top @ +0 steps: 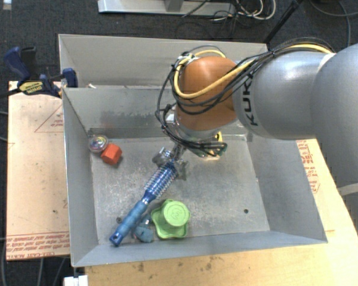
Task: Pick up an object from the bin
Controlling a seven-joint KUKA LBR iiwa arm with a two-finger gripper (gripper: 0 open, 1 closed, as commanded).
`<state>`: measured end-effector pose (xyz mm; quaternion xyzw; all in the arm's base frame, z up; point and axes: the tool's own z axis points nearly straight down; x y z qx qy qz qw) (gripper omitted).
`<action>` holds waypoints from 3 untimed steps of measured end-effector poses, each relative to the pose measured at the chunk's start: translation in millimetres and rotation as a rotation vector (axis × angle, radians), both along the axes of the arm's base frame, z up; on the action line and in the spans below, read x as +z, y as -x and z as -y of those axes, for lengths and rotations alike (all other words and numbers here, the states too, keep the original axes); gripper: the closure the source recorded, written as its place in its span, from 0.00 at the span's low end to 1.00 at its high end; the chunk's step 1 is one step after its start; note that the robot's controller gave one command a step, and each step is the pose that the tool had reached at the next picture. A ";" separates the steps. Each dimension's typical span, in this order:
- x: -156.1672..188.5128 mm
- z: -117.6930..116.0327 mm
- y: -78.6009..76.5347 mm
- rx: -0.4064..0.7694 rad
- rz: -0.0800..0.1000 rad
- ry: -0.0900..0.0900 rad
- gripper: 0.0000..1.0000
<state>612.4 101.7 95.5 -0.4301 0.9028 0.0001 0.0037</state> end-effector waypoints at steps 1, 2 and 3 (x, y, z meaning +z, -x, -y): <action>2.7 -0.5 -0.7 -0.003 -0.002 0.000 1.00; 39.8 -1.3 -1.9 -0.006 0.000 0.001 1.00; 77.7 -2.0 -3.4 -0.009 0.000 0.001 1.00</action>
Offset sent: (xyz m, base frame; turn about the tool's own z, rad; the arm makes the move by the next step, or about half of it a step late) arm -0.0001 0.0000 0.0029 0.0000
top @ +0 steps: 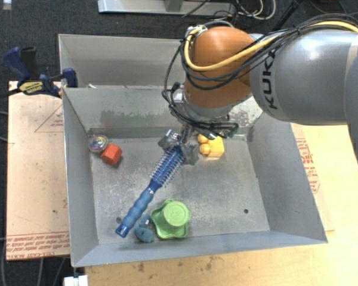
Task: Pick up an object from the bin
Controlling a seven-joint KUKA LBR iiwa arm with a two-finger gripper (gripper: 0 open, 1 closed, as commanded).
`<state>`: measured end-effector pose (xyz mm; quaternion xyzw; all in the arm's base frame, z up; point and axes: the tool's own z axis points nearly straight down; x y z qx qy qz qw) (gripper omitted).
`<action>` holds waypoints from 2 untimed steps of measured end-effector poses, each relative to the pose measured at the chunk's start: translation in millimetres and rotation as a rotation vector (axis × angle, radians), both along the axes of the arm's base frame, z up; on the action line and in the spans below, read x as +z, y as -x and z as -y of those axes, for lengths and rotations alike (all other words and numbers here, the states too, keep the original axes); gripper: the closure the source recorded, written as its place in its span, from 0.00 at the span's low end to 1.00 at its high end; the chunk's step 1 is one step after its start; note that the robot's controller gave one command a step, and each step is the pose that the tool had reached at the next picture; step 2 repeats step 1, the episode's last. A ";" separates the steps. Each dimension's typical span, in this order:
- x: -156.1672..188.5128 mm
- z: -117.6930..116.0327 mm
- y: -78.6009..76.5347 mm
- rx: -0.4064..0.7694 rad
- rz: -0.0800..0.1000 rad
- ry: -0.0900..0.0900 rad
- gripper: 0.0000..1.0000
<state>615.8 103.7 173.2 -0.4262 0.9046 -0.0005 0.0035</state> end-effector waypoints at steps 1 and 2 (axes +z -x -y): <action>-0.7 -0.4 -0.2 -0.002 -0.004 0.000 1.00; -0.7 -0.4 -0.2 -0.002 -0.004 0.000 1.00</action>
Offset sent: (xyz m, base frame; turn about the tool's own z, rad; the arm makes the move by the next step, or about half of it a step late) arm -0.0001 -0.0002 0.0003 0.0000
